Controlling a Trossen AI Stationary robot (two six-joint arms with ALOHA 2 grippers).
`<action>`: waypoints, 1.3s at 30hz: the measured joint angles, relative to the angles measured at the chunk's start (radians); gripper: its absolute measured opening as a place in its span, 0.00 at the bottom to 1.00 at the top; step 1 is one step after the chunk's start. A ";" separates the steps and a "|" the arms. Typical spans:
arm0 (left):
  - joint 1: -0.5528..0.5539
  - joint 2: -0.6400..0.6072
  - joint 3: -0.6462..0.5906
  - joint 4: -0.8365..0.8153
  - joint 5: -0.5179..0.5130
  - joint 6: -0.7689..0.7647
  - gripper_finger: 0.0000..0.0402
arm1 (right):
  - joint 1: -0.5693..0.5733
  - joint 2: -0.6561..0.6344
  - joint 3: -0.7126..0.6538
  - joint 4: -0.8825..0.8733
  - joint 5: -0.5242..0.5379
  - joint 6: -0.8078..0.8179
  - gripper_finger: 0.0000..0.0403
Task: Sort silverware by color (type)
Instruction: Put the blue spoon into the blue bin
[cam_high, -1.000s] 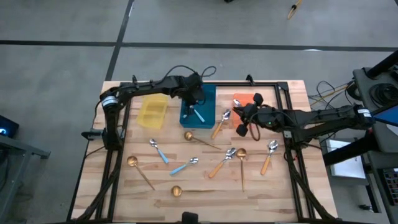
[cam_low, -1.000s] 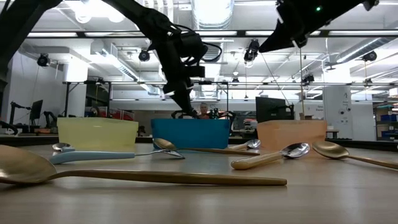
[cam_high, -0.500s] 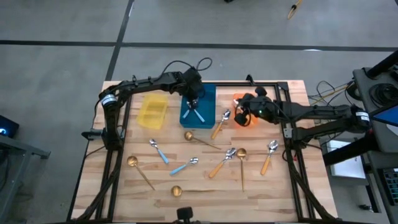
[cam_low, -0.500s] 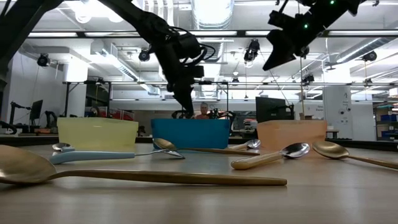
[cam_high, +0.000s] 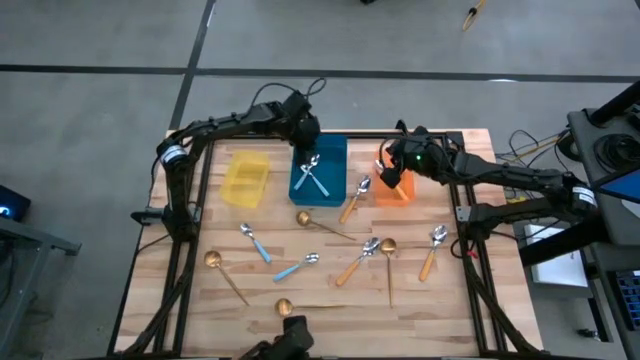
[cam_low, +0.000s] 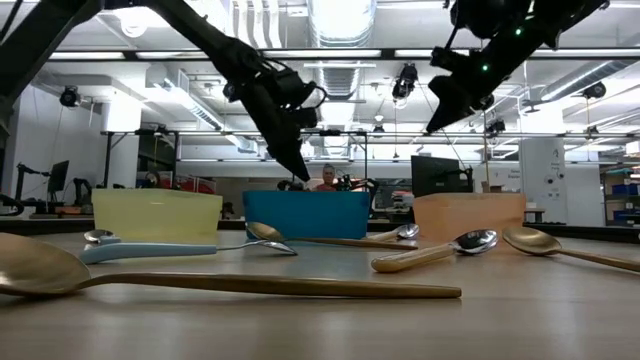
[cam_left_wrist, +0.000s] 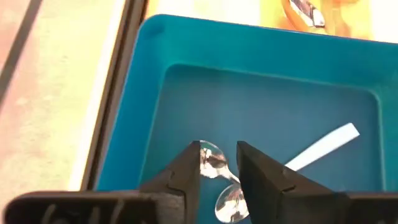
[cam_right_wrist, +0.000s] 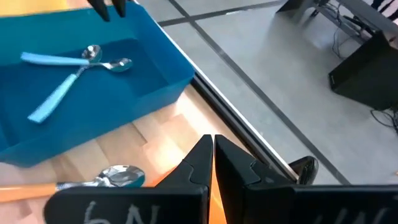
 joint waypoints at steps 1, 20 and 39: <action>0.000 0.009 0.000 0.006 0.008 0.000 0.24 | -0.007 0.008 -0.002 0.008 -0.015 -0.005 0.02; -0.002 0.135 0.000 0.060 -0.079 -0.079 0.39 | -0.055 0.078 -0.004 0.033 -0.020 -0.034 0.02; -0.009 0.137 -0.014 0.066 -0.079 -0.098 0.39 | -0.055 0.079 -0.004 0.033 -0.020 -0.037 0.02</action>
